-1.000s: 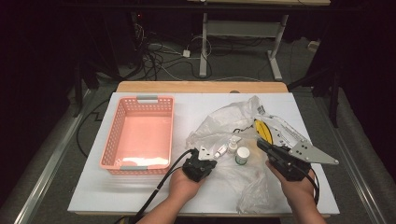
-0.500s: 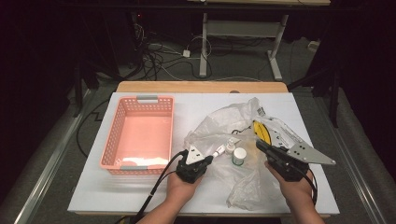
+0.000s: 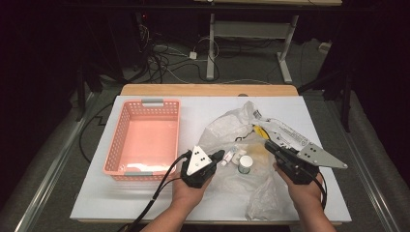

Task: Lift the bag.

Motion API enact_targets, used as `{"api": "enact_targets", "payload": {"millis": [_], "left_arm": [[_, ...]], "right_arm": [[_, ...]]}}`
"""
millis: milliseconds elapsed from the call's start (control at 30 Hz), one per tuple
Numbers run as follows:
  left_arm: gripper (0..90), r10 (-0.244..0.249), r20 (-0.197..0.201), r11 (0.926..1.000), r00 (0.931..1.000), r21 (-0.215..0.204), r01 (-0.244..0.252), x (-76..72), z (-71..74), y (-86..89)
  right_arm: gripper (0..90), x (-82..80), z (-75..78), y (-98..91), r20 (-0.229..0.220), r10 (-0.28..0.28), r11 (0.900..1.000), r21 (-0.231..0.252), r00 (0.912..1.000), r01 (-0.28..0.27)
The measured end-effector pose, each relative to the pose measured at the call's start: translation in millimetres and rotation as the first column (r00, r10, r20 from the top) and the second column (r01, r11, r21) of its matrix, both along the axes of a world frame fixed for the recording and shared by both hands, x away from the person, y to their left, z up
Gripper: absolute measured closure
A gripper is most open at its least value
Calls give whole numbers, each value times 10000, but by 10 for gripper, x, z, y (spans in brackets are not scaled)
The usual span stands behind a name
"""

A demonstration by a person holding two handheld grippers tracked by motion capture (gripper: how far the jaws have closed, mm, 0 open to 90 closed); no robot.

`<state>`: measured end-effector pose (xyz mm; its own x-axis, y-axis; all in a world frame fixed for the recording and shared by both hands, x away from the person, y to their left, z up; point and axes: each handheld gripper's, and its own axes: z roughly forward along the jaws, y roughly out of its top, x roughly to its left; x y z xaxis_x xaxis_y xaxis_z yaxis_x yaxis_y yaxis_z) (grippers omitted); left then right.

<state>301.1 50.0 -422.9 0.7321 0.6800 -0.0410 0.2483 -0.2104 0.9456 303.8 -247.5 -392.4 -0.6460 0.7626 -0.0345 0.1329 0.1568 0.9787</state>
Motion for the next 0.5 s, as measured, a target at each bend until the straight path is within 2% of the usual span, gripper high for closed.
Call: {"api": "enact_targets", "payload": {"millis": [67, 100, 167, 200, 233, 267, 333, 400, 433, 467, 500], "left_arm": [[887, -22, -142, 10000, 9999, 90, 23, -30, -7, 1], [886, -124, -372, 9996, 9992, 237, 133, -47, -64, -12], [883, -198, -867, 9961, 9960, 834, 271, -82, -227, -32], [868, -349, -1235, 9935, 9917, 1036, 479, -80, -309, -26], [704, -396, -1740, 9911, 9839, 1183, 608, -65, -385, -23], [584, -361, -2092, 9888, 9772, 1340, 652, -55, -457, -25], [368, 33, -2328, 9812, 9725, 1886, 419, -38, -563, -37], [188, 398, -2929, 9710, 9553, 2370, 323, 24, -635, -80], [172, 406, -3279, 9658, 9438, 2548, 470, 61, -647, -101], [207, 206, -3472, 9620, 9376, 2622, 760, 86, -650, -111], [322, -48, -3621, 9586, 9321, 2636, 1073, 96, -658, -122]], "right_arm": [[900, 1, 17, 1, 21, -11, 10000, 97, 10000, 11], [900, 4, 17, 1, 30, -1, 9999, 142, 10000, 1], [900, 11, 9, 8, 25, 68, 9999, 107, 10000, -68], [900, 15, 3, 13, 7, 106, 9999, 70, 9999, -106], [900, 22, -3, 16, 23, 155, 9999, 23, 9999, -155], [900, 26, -7, 22, -15, 178, 9998, 34, 9998, -178], [900, 36, -15, 38, -40, 216, 9998, 9, 9998, -216], [900, 42, -21, 56, -34, 261, 9997, -35, 9997, -261], [900, 44, -24, 64, -42, 278, 9996, -70, 9996, -278], [900, 44, -28, 69, -77, 288, 9995, -85, 9996, -289], [900, 45, -32, 73, -92, 297, 9995, -99, 9995, -298]]}}
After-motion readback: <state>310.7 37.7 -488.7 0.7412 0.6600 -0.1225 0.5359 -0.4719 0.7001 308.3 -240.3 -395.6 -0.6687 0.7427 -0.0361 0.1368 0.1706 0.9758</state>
